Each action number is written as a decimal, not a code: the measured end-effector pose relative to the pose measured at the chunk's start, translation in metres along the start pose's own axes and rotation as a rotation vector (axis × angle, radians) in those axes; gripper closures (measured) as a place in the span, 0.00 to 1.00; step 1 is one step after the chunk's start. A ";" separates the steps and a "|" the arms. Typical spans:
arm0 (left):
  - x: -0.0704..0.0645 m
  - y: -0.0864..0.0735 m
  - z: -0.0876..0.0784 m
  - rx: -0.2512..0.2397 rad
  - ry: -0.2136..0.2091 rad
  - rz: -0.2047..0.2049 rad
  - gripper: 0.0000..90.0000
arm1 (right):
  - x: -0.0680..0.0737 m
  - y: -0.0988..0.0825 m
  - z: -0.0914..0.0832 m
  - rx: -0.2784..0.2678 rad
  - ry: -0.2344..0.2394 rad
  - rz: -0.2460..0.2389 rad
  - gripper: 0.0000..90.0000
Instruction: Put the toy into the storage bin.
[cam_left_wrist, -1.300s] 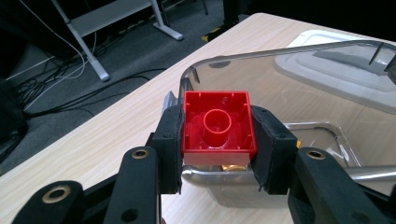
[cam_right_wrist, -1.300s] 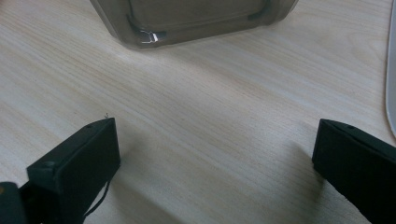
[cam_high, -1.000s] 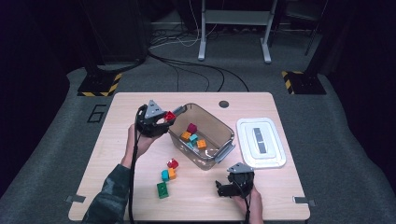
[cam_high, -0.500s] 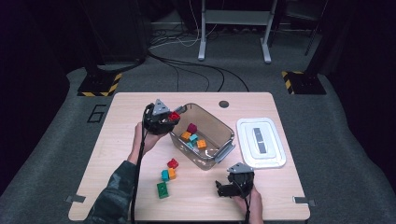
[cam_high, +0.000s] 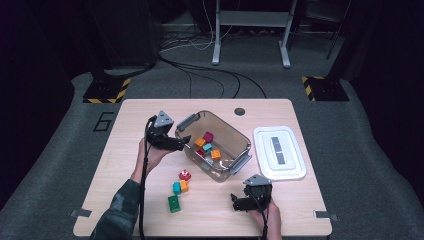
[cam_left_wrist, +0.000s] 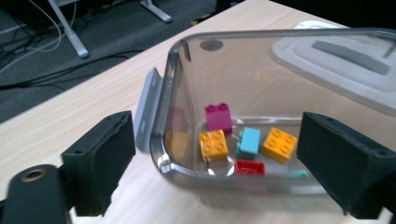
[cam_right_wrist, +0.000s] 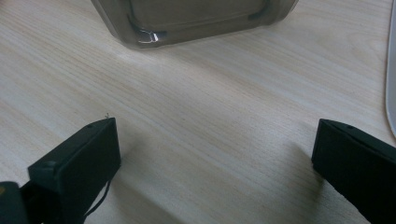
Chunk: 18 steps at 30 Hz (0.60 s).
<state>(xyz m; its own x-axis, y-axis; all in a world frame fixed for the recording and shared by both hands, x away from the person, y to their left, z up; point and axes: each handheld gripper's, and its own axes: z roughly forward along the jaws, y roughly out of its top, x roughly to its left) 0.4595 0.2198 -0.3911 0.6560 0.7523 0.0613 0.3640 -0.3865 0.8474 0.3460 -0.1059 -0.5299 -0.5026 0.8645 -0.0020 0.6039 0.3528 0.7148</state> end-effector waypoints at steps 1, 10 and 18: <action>-0.001 -0.002 -0.003 -0.013 0.006 0.002 0.11 | 0.000 0.000 0.000 0.000 0.000 0.000 0.00; -0.010 -0.030 -0.032 -0.022 0.031 0.008 0.06 | 0.000 0.000 0.000 0.000 0.001 0.001 0.00; -0.017 -0.059 -0.043 -0.011 0.053 -0.019 0.02 | 0.000 0.000 0.000 0.002 0.002 -0.005 0.00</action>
<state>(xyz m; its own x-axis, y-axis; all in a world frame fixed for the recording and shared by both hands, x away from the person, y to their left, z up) 0.3987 0.2530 -0.4190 0.6130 0.7867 0.0731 0.3685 -0.3665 0.8543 0.3461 -0.1063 -0.5298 -0.5068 0.8621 -0.0045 0.6025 0.3579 0.7134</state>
